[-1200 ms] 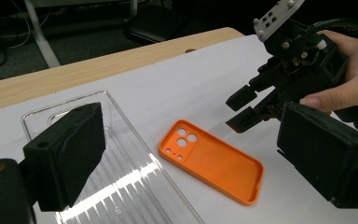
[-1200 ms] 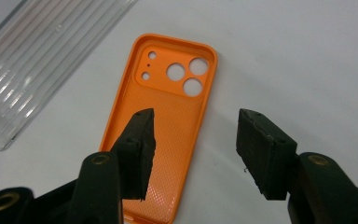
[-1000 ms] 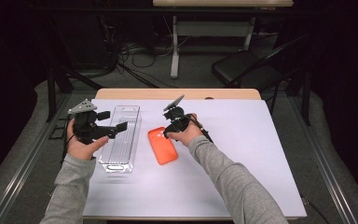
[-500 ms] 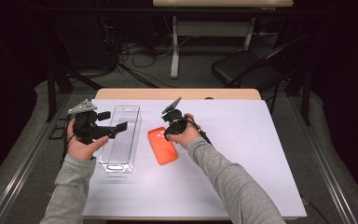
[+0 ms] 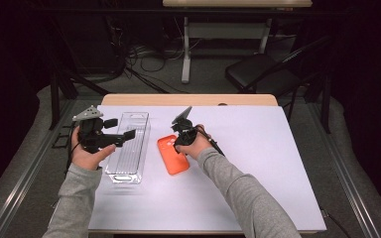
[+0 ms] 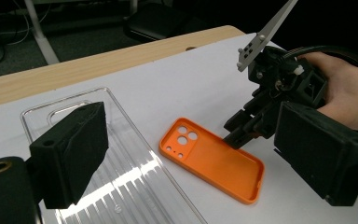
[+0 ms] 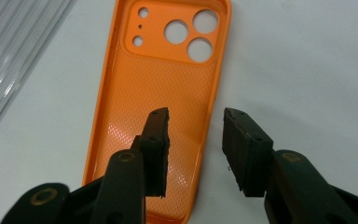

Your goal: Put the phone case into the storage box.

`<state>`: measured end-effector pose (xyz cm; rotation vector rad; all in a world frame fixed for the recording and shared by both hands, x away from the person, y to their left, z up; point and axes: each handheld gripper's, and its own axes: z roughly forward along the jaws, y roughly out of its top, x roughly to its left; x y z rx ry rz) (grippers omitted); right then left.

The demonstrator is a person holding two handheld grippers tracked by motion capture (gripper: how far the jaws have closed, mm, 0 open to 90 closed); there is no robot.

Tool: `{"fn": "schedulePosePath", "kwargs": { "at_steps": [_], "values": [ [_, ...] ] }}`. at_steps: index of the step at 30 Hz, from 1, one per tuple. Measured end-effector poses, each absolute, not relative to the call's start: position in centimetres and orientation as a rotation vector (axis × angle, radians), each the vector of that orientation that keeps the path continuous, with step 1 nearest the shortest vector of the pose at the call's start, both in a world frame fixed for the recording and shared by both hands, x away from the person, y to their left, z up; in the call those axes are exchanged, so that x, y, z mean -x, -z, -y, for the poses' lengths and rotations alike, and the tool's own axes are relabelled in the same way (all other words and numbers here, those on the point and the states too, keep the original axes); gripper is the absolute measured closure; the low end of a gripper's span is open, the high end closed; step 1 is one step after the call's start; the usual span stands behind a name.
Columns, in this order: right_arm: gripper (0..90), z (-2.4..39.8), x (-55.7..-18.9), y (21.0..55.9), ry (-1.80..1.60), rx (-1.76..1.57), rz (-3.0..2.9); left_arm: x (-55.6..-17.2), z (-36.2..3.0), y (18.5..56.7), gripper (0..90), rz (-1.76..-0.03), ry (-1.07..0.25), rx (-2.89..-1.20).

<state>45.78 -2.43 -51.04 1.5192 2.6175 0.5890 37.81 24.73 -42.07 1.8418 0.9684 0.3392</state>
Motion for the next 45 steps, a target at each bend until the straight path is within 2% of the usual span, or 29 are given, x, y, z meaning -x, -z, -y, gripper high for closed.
{"fn": "schedulePosePath", "kwargs": {
  "at_steps": [15,22,45],
  "values": [
    [59.7,2.5,-46.0,52.0,-0.528,-1.618,-2.597,-37.9,-24.8,42.2,10.9,-0.977,-0.336,-1.841],
    [66.1,2.6,-46.1,52.2,-0.536,-1.658,-2.606,-38.0,-24.8,42.3,11.2,-0.981,-0.336,-1.841],
    [77.0,2.8,-46.1,53.1,-0.492,-1.694,-2.609,-38.1,-24.9,42.5,12.3,-0.987,-0.331,-1.843]
  ]
}}
